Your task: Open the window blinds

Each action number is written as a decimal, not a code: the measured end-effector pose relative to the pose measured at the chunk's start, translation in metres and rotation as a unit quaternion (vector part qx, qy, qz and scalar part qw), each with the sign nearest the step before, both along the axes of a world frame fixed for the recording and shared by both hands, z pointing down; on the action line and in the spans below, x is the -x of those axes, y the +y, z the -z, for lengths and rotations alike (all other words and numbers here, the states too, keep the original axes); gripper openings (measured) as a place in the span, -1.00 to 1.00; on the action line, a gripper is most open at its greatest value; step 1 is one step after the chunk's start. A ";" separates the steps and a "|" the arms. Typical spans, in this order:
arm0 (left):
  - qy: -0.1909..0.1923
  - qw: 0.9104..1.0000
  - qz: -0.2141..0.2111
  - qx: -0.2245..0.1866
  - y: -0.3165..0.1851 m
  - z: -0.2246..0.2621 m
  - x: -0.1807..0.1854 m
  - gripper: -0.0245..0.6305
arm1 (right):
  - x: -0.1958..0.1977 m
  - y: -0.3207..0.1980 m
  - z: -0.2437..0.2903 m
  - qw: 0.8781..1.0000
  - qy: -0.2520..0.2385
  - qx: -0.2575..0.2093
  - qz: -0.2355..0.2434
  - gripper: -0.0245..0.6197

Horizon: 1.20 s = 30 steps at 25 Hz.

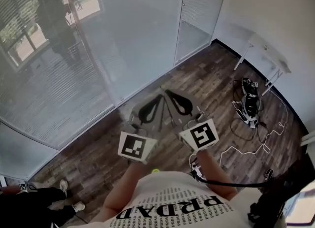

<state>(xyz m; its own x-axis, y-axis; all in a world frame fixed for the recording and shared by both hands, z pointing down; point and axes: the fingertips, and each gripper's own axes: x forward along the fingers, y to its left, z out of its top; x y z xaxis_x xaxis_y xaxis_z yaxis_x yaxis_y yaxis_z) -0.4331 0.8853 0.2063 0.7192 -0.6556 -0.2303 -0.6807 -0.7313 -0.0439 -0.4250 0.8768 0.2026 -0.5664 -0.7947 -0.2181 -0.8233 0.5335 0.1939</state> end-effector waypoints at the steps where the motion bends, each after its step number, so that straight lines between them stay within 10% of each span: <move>1: 0.002 1.000 -0.001 -0.002 0.000 -0.001 0.000 -0.95 | 0.000 -0.001 -0.002 1.000 0.002 0.001 -0.002 -0.90; 30: 0.000 1.000 0.005 0.020 -0.093 -0.027 -0.035 -0.95 | -0.034 -0.091 -0.024 1.000 0.010 0.018 -0.012 -0.90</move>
